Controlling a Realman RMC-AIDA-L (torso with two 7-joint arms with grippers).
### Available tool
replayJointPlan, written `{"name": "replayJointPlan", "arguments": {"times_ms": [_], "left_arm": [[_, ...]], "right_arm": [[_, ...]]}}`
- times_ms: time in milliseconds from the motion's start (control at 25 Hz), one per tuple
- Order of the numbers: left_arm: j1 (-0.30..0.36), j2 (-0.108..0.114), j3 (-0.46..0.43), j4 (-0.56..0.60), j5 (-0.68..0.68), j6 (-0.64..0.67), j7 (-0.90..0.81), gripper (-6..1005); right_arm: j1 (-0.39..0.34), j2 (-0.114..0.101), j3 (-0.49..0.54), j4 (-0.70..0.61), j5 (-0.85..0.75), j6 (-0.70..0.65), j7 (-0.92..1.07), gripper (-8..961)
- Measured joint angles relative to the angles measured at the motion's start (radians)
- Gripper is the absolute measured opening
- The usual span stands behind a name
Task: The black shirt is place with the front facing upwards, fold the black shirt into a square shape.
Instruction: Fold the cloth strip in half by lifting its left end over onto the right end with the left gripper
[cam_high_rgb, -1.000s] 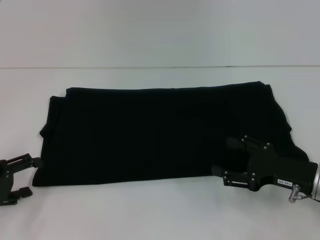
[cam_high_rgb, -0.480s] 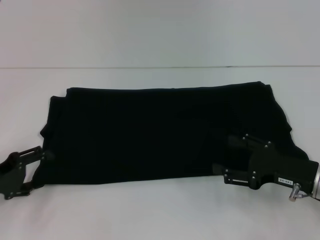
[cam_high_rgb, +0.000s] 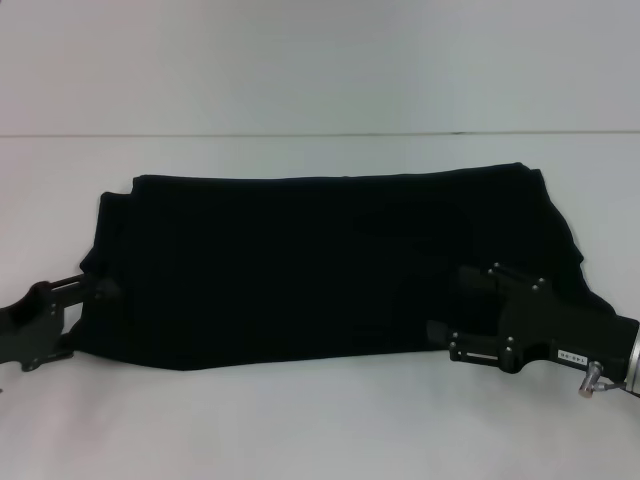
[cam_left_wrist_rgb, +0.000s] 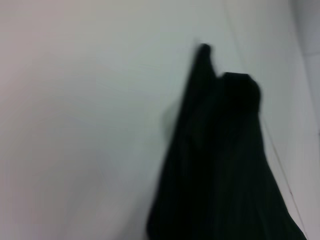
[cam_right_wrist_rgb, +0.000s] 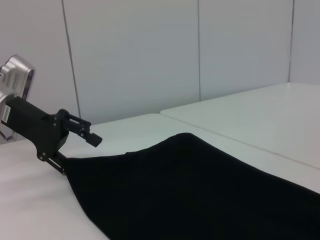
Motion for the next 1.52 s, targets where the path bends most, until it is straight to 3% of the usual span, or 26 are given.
{"name": "replayJointPlan", "arguments": {"times_ms": [160, 320, 1000, 1280, 1520], "left_arm": [[0.001, -0.003, 0.053, 0.012, -0.012, -0.007, 0.009, 811], [0.002, -0.004, 0.051, 0.012, -0.016, -0.021, 0.009, 712], [0.004, -0.011, 0.058, 0.008, -0.020, -0.058, 0.051, 18], [0.011, -0.002, 0.038, 0.033, -0.042, -0.060, 0.079, 14], [0.027, 0.035, -0.009, 0.107, -0.036, -0.059, 0.080, 14]], "right_arm": [[0.000, 0.000, 0.006, -0.004, 0.008, -0.005, 0.002, 924], [-0.001, 0.000, 0.006, -0.005, 0.010, -0.006, 0.006, 923], [0.001, 0.000, 0.006, -0.002, 0.016, -0.019, 0.008, 924], [-0.005, 0.000, 0.006, 0.000, 0.036, -0.032, 0.009, 923], [-0.015, 0.000, 0.010, 0.009, 0.055, -0.050, 0.009, 923]]}}
